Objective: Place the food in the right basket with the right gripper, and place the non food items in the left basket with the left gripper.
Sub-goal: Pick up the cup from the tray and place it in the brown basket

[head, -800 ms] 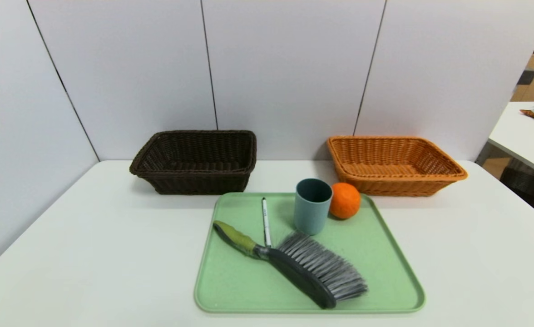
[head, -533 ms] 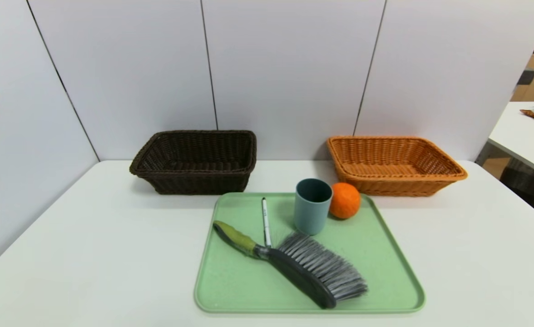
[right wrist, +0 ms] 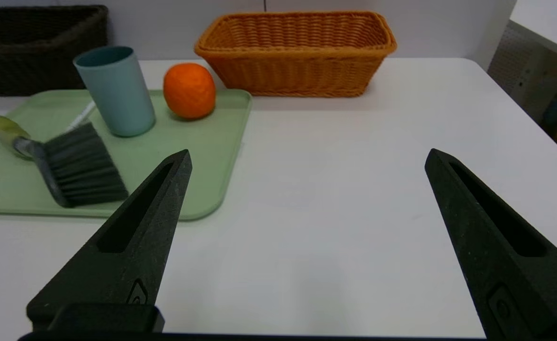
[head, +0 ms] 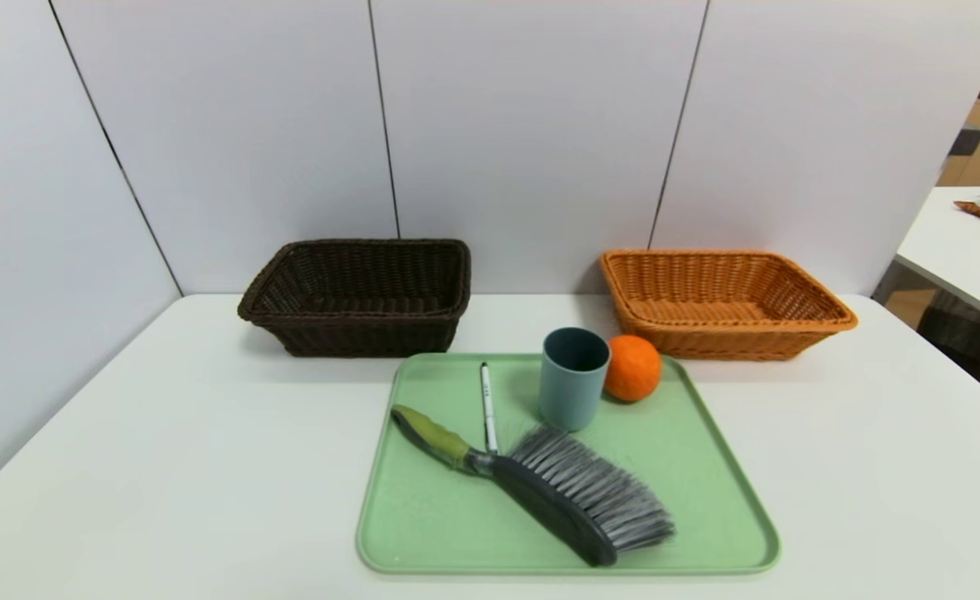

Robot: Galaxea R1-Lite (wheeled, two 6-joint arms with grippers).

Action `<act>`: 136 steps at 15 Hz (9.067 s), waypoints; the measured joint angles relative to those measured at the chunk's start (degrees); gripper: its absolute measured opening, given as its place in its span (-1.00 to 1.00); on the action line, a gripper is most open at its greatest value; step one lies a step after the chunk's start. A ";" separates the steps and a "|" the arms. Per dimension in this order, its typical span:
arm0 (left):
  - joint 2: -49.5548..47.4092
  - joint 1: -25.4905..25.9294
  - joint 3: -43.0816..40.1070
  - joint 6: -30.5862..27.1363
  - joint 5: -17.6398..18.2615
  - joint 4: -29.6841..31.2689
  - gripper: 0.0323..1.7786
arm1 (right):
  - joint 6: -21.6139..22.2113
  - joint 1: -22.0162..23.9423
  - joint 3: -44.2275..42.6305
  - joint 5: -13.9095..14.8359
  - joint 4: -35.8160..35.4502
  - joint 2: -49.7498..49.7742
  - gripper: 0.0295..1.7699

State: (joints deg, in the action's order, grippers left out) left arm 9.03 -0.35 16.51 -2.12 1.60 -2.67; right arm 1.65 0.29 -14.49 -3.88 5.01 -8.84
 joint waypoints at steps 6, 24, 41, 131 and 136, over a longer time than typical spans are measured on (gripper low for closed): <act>21.26 0.00 22.74 0.00 3.89 -1.34 0.90 | 0.66 -0.11 -34.73 -4.78 2.49 -27.87 0.92; 50.38 -16.94 36.52 6.96 -9.14 -1.10 0.90 | 10.51 -39.35 -57.49 21.41 8.00 -74.66 0.92; 49.23 -19.85 29.60 6.67 -8.98 -1.01 0.90 | 36.96 -52.55 -50.16 24.30 16.48 -80.35 0.92; 46.17 -21.00 28.94 6.39 -7.33 -0.13 0.90 | 8.48 -44.89 -32.79 29.84 -49.65 -102.94 0.92; 46.18 -21.00 29.03 6.39 -7.33 -0.13 0.90 | 8.48 -44.67 -33.63 29.78 -49.93 -103.90 0.92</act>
State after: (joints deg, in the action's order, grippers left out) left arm 55.21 -21.36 45.53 4.27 -5.73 -2.80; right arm 10.13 -44.37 -48.13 25.91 -44.92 -112.74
